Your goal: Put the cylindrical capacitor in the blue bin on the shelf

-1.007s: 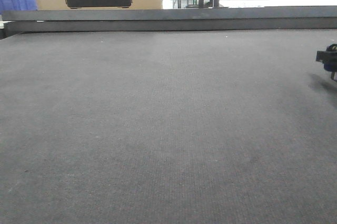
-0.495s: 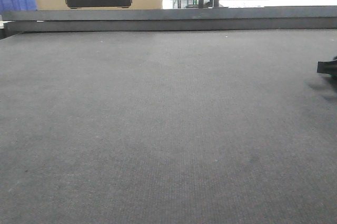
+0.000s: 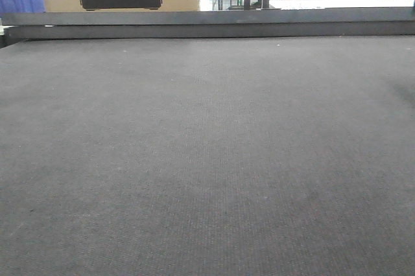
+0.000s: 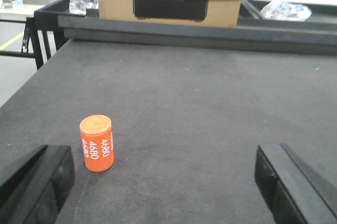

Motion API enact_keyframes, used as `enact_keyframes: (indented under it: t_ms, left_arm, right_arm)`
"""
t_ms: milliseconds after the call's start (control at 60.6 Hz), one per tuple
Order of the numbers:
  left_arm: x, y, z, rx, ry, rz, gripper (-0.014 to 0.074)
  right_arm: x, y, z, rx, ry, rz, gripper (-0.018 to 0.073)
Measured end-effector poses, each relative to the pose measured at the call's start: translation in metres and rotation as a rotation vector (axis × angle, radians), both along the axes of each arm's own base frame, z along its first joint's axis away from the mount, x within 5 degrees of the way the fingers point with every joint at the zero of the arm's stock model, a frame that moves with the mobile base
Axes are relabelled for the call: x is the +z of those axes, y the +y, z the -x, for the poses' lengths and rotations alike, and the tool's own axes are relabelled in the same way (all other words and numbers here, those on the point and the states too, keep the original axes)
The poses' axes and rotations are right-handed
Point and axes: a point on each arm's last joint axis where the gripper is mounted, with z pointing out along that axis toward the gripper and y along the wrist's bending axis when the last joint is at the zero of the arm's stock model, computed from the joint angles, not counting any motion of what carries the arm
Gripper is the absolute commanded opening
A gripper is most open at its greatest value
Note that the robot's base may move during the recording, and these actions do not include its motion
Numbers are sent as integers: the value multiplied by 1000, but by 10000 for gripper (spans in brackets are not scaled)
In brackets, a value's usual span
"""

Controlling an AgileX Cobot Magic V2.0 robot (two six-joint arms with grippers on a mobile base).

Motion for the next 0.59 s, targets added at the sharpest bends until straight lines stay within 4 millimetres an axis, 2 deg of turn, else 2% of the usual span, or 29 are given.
enact_keyframes:
  t_ms: [198,264,396,594]
  left_arm:
    - [-31,0,-48,31,40,-11,601]
    - [-43,4,-69,63,54,-11,601]
    - [-67,16,-102,143,44,40,601]
    - [-100,21,-152,199,83,70,601]
  right_arm:
    - [71,7,40,-1,-76,18,-36]
    - [87,8,53,-4,-88,22,-36]
    - [103,10,73,-11,-76,24,-36]
    - [107,11,85,-17,-25,21,-36]
